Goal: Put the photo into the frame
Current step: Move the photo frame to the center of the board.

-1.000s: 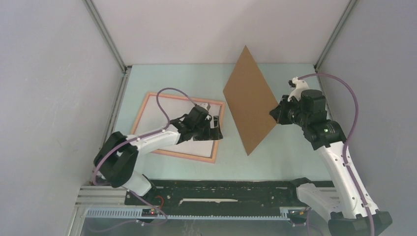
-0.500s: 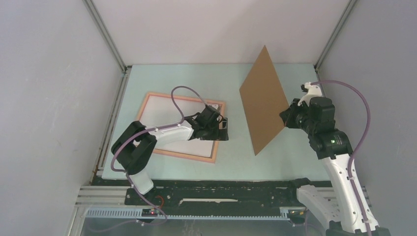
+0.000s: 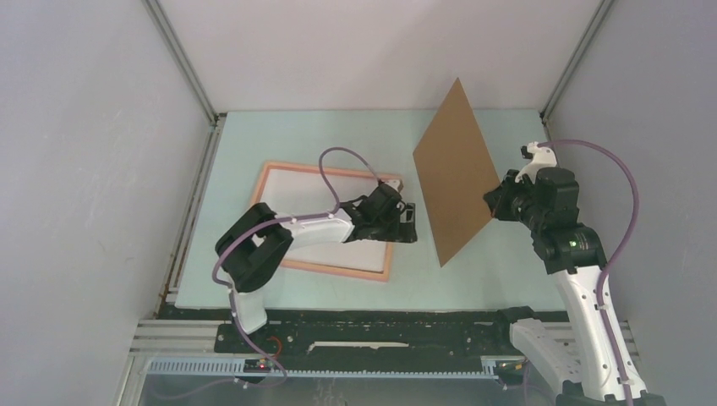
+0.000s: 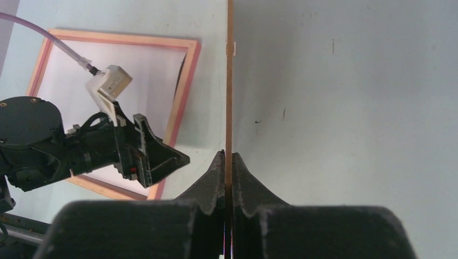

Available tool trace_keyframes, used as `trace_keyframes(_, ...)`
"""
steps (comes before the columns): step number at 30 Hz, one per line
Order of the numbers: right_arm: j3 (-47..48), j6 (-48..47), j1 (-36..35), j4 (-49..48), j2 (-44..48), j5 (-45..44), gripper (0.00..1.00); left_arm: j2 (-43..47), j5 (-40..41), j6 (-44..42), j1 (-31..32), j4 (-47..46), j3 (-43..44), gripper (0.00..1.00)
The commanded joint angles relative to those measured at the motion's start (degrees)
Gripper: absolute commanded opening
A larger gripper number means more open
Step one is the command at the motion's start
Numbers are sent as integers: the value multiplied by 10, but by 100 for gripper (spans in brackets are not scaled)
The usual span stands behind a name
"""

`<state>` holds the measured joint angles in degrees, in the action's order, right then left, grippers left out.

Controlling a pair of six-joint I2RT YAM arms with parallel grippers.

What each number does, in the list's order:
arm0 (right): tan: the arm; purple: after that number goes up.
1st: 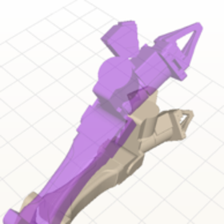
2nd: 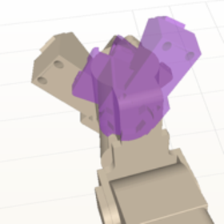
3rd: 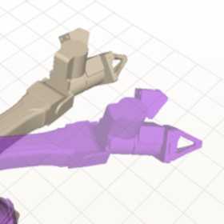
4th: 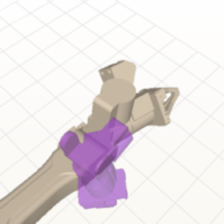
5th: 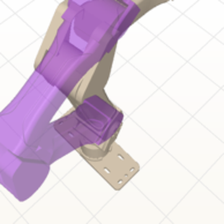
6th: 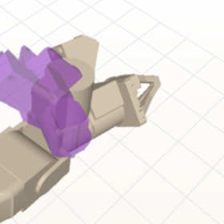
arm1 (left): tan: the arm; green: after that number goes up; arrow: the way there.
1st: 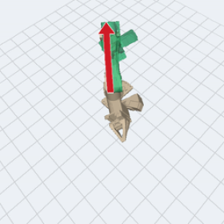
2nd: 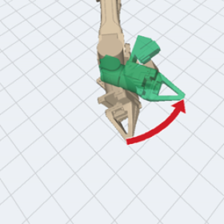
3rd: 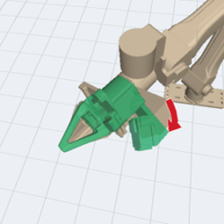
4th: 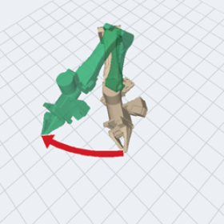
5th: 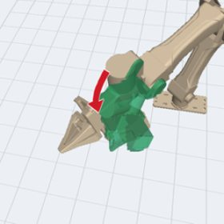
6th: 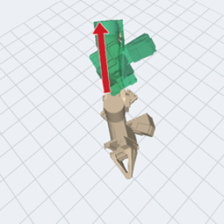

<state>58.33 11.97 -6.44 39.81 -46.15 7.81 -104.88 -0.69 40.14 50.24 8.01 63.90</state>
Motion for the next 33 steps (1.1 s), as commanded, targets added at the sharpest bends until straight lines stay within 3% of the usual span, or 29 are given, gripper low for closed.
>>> trace_keyframes(1,3,-31,3,-50,13,-13,0,-42,-52,24,38,-30,50,93)
trace_keyframes(9,0,-89,3,-76,48,-40,0,-32,-69,22,50,-37,66,93)
trace_keyframes(14,8,-118,12,-148,46,-10,0,68,-54,-15,50,-30,42,100)
trace_keyframes(20,17,-178,13,-233,-2,92,0,235,4,-50,40,52,14,100)
trace_keyframes(28,63,-263,-25,-322,-41,154,0,431,-99,20,-98,43,-118,100)
trace_keyframes(33,100,-353,-51,-309,-95,246,0,529,-143,80,-173,47,-167,100)
